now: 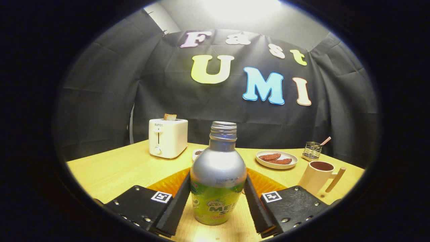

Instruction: Take the bottle from table, then pour the juice into the cup, finally place the bottle on the coaster

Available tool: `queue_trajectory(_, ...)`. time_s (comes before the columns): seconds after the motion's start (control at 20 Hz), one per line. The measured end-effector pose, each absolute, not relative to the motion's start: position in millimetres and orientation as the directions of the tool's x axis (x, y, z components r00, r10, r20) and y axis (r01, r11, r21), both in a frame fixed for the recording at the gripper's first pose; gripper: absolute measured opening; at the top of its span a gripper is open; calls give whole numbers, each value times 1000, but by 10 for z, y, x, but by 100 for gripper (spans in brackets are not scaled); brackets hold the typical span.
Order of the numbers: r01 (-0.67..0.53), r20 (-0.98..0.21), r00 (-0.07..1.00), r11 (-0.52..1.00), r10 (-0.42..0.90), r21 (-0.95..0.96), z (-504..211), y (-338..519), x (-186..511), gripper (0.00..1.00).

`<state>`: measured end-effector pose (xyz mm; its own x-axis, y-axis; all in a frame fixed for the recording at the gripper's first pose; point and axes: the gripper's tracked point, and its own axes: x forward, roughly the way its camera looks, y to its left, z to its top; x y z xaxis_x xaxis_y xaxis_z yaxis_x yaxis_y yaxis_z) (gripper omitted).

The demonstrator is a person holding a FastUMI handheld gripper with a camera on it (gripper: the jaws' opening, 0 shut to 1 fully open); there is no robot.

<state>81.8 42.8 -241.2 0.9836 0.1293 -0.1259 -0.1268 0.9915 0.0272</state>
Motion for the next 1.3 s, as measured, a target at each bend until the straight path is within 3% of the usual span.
queue_trajectory(0.25, -47, -121, 991, 994, 59, 99, -2255, 100, 894, 80)
queue_trajectory(0.6, 7, -111, 993, 911, 42, 413, -2160, -347, 1106, 80)
queue_trajectory(0.95, -15, -71, 993, 708, 91, 706, -2030, -471, 1270, 78)
queue_trajectory(1.3, -29, -26, 994, 477, 109, 879, -1952, -487, 1262, 77)
